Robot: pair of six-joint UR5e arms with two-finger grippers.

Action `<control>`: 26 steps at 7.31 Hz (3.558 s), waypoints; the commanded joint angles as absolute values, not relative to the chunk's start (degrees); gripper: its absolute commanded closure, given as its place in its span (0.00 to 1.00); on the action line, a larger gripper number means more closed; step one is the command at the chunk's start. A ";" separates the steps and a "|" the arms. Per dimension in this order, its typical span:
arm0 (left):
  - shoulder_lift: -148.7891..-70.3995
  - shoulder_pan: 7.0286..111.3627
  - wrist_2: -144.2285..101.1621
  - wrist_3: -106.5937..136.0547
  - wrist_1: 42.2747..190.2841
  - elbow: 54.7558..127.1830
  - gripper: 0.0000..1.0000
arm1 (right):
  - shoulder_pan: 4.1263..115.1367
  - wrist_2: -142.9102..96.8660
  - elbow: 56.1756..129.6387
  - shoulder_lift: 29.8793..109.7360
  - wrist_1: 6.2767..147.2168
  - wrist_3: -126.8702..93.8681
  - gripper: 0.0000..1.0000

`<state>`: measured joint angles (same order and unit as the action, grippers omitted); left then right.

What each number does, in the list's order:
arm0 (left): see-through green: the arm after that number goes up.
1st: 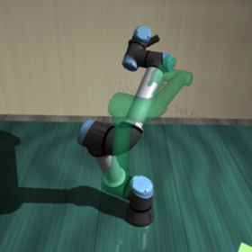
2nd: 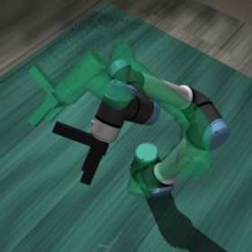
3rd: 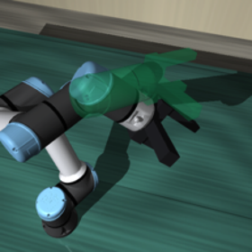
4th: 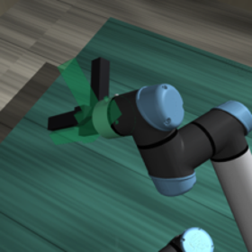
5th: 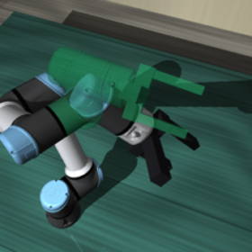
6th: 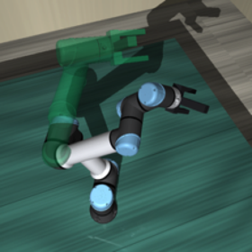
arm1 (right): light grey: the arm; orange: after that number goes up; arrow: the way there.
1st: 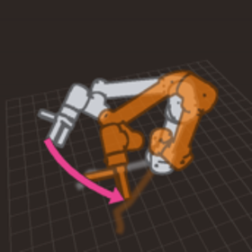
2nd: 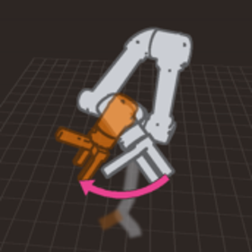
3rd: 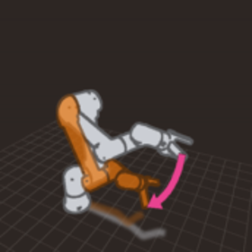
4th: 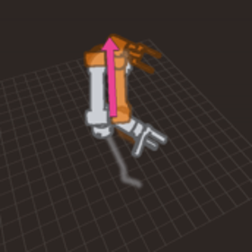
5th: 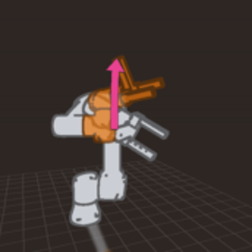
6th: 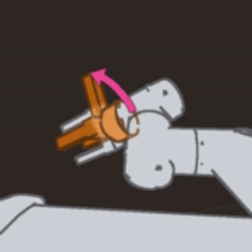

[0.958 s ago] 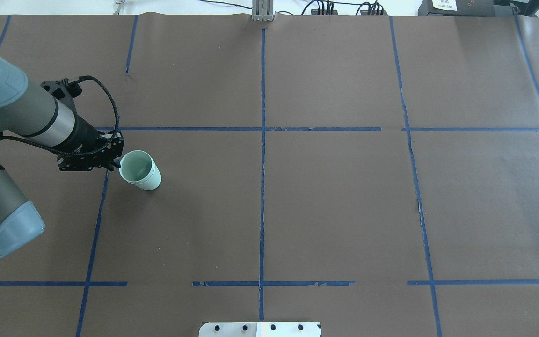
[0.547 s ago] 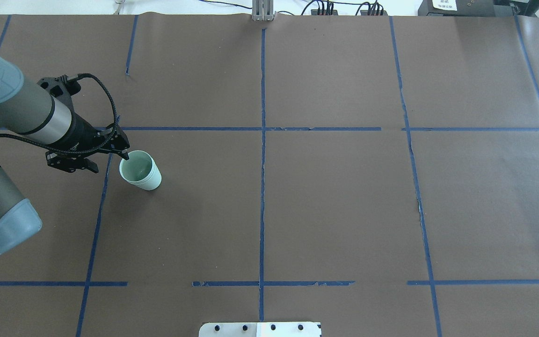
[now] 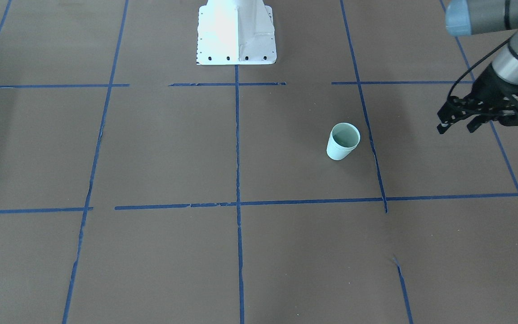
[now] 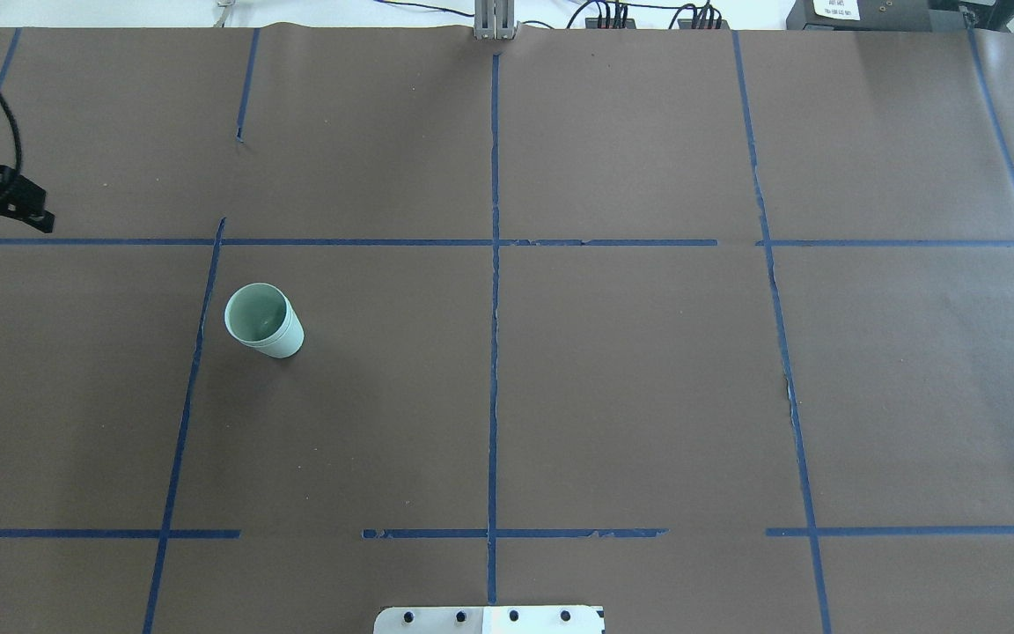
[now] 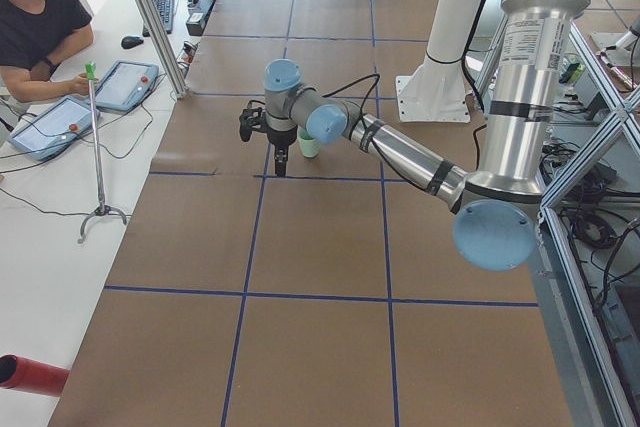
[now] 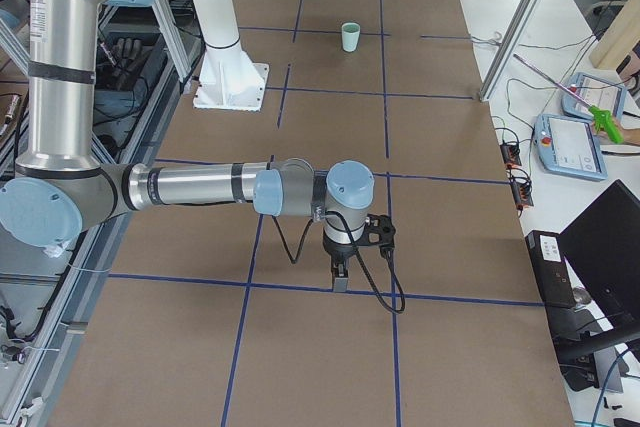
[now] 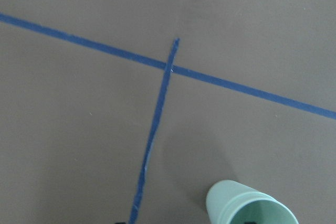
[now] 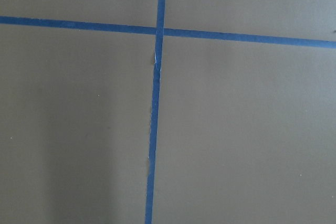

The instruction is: Stack cups

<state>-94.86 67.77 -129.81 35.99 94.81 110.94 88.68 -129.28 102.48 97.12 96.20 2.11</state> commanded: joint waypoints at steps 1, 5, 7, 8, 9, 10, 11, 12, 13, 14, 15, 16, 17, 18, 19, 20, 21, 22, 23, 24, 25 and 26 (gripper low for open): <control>-89.41 78.01 -133.51 17.73 94.66 108.11 0.17 | 88.68 -129.20 102.48 97.12 96.24 2.11 0.00; -87.28 90.96 -133.59 -1.14 94.57 98.18 0.07 | 88.68 -129.29 102.48 97.12 96.15 2.11 0.00; -84.92 90.97 -134.03 -0.79 94.83 99.40 0.00 | 88.68 -129.20 102.39 97.12 96.24 2.11 0.00; -84.29 90.97 -134.56 -0.62 95.09 100.36 0.00 | 88.68 -129.20 102.48 97.12 96.24 2.11 0.00; -84.29 90.97 -137.00 -0.70 95.27 99.50 0.00 | 88.68 -129.29 102.39 97.12 96.24 2.11 0.00; -84.29 90.88 -138.33 -0.79 95.45 98.27 0.00 | 88.68 -129.29 102.48 97.12 96.24 2.11 0.00; -85.07 90.79 -139.73 -0.79 95.01 98.17 0.00 | 88.68 -129.29 102.48 97.12 96.24 2.11 0.00; -84.03 90.97 -139.83 -1.05 94.84 98.78 0.00 | 88.68 -129.29 102.48 97.12 96.24 2.11 0.00; -84.20 90.97 -139.83 -1.14 94.83 98.79 0.00 | 88.68 -129.29 102.39 97.12 96.24 2.11 0.00; -84.11 90.97 -139.83 -1.14 94.75 98.35 0.00 | 88.68 -129.29 102.48 97.12 96.24 2.11 0.00; -83.94 91.05 -139.83 -1.14 94.75 98.18 0.00 | 88.68 -129.29 102.48 97.12 96.24 2.11 0.00; -83.94 91.14 -139.75 -1.14 94.66 97.83 0.00 | 88.68 -129.29 102.48 97.12 96.24 2.11 0.00; -83.94 91.14 -139.75 -1.14 94.66 96.43 0.00 | 88.68 -129.29 102.48 97.12 96.24 2.11 0.00; -84.02 91.14 -139.66 -1.14 94.66 95.98 0.00 | 88.68 -129.29 102.39 97.12 96.24 2.11 0.00; -84.02 91.06 -139.57 -1.14 94.66 95.89 0.00 | 88.68 -129.29 102.48 97.12 96.24 2.11 0.00; -83.94 91.05 -139.57 -1.14 94.66 95.98 0.00 | 88.68 -129.29 102.48 97.12 96.24 2.11 0.00; -83.94 91.14 -139.57 -1.14 94.66 95.98 0.00 | 88.68 -129.29 102.48 97.12 96.24 2.11 0.00; -83.94 91.14 -139.57 -1.14 94.66 96.06 0.00 | 88.68 -129.29 102.48 97.12 96.24 2.11 0.00; -83.94 91.14 -139.48 -1.14 94.57 95.89 0.00 | 88.68 -129.29 102.48 97.12 96.24 2.11 0.00; -83.85 91.23 -139.48 -1.14 94.57 95.54 0.00 | 88.68 -129.29 102.48 97.12 96.24 2.11 0.00; -84.11 91.14 -139.22 -1.14 92.40 95.54 0.00 | 88.68 -129.29 102.48 97.12 96.15 2.11 0.00; -84.55 91.23 -139.13 -1.14 88.89 96.06 0.00 | 88.68 -129.29 102.48 97.12 96.24 2.11 0.00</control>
